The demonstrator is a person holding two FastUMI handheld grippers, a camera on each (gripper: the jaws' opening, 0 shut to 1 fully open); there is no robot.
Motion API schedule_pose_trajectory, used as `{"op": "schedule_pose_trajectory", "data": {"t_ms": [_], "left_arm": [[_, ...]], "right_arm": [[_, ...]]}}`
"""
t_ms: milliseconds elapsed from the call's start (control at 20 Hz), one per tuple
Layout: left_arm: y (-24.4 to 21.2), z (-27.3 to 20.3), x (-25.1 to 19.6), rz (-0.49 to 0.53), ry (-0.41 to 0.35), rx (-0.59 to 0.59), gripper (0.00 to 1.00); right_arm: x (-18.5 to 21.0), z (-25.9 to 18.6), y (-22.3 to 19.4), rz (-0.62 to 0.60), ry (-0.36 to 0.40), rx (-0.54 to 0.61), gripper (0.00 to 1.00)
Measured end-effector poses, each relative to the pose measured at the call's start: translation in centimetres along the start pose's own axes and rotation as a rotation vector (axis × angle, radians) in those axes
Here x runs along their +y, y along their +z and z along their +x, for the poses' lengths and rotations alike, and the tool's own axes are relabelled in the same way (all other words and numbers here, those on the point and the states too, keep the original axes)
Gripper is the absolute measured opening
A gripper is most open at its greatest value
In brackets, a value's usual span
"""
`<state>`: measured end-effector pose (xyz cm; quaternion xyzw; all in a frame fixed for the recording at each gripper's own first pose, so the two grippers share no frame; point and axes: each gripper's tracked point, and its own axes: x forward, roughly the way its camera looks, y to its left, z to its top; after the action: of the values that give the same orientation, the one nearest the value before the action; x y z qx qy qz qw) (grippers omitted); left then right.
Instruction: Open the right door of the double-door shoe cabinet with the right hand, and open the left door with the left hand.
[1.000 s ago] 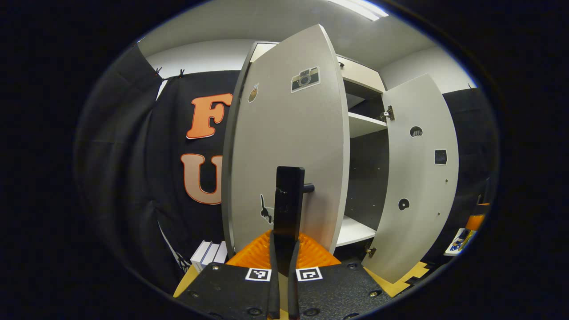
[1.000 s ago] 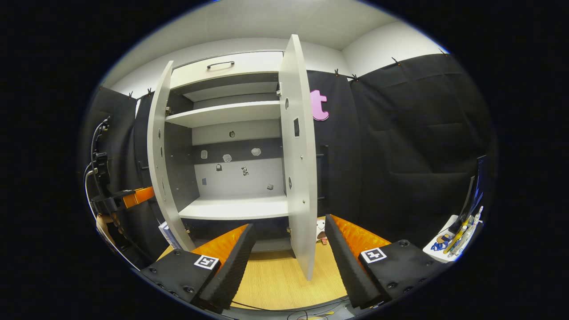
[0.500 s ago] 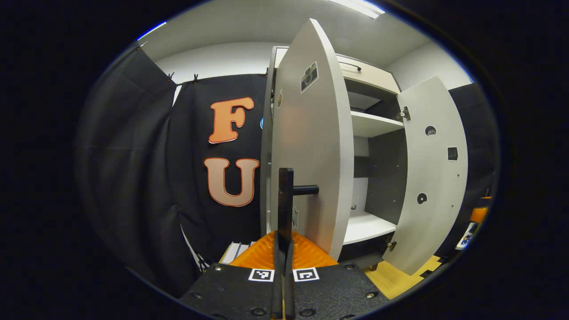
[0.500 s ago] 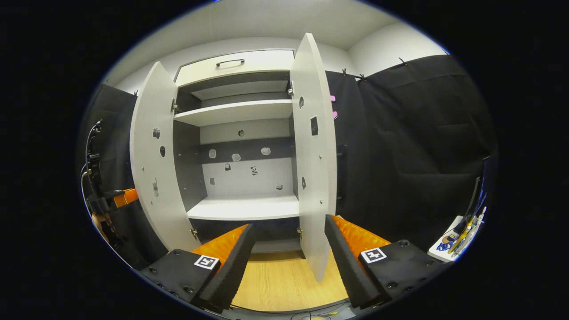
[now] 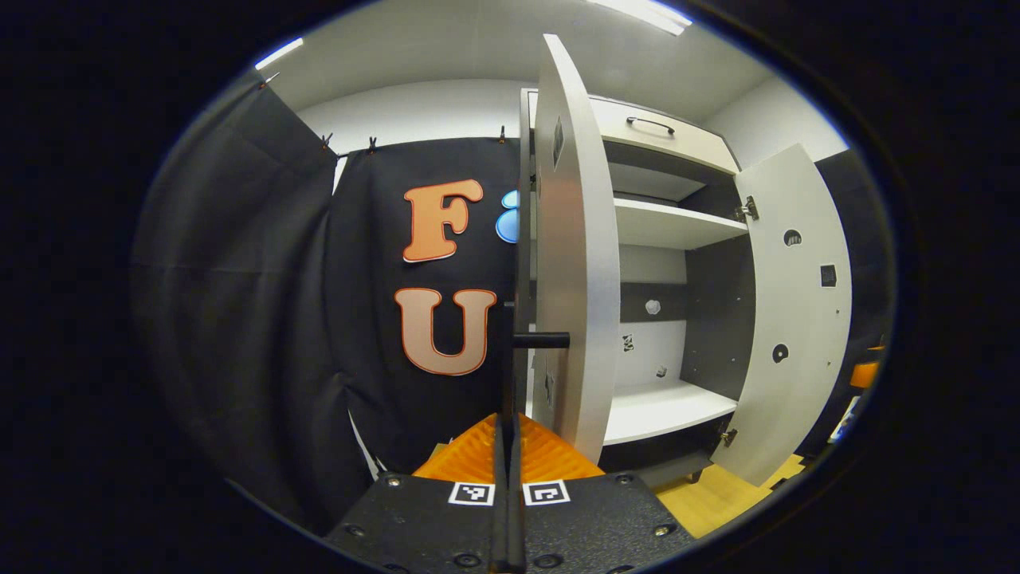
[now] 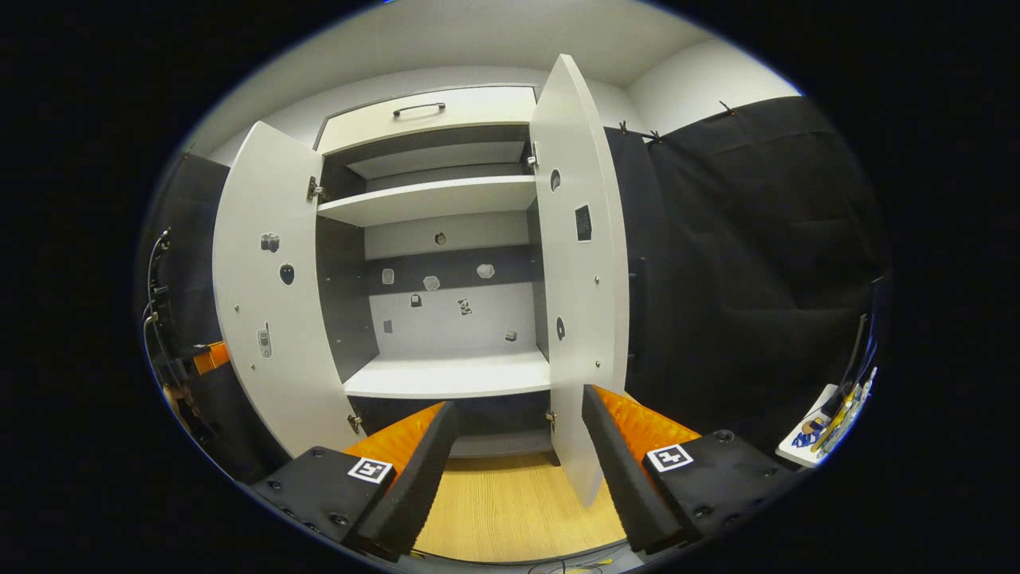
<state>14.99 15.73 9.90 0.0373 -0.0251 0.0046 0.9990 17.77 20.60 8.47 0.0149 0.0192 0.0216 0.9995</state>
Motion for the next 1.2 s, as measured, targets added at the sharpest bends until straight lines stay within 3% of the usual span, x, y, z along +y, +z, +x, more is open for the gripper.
{"op": "schedule_pose_trajectory", "data": {"t_ms": [450, 500, 550, 600, 700, 750, 800, 950, 1050, 1100, 1150, 1200], "left_arm": [[0.9, -6.9, 0.6, -0.012, 0.07, 0.038, 0.02], [1.5, -7.8, 0.6, -0.002, 0.079, 0.03, 0.08], [2.0, -8.8, 0.5, 0.011, 0.086, 0.022, 0.22], [2.4, -9.7, 0.5, 0.021, 0.099, 0.014, 0.29], [3.1, -11.3, -0.6, 0.023, 0.089, 0.001, 0.54], [3.2, -11.8, -1.1, 0.016, 0.086, 0.001, 0.75], [3.2, -12.4, -1.9, 0.001, 0.079, 0.007, 0.83], [3.0, -13.6, -4.3, -0.046, 0.051, 0.019, 0.93], [3.3, -14.4, -6.2, -0.066, 0.03, 0.014, 0.94], [3.6, -14.6, -6.7, -0.072, 0.026, 0.004, 0.94], [4.0, -14.8, -7.1, -0.078, 0.027, -0.009, 0.94], [4.0, -14.7, -7.5, -0.082, 0.027, -0.007, 0.94]], "right_arm": [[-1.7, -1.5, 0.7, 0.001, -0.045, -0.023, 0.92], [-1.9, -1.6, 0.8, -0.002, -0.045, -0.026, 0.92], [-2.1, -1.5, 1.1, -0.004, -0.043, -0.032, 0.92], [-2.3, -1.4, 1.2, -0.004, -0.047, -0.031, 1.0], [-2.4, -1.6, 1.2, 0.001, -0.037, -0.027, 1.0], [-2.5, -1.6, 1.4, 0.002, -0.034, -0.026, 1.0], [-2.5, -1.8, 1.3, 0.001, -0.027, -0.024, 0.92], [-2.8, -2.0, 1.8, -0.003, -0.025, -0.04, 0.92], [-2.5, -2.2, 1.9, 0.003, -0.004, -0.043, 0.92], [-2.4, -2.3, 2.0, 0.007, 0.004, -0.041, 1.0], [-2.3, -2.5, 2.3, 0.008, 0.014, -0.048, 1.0], [-2.2, -2.7, 2.5, -0.003, 0.027, -0.047, 0.92]]}}
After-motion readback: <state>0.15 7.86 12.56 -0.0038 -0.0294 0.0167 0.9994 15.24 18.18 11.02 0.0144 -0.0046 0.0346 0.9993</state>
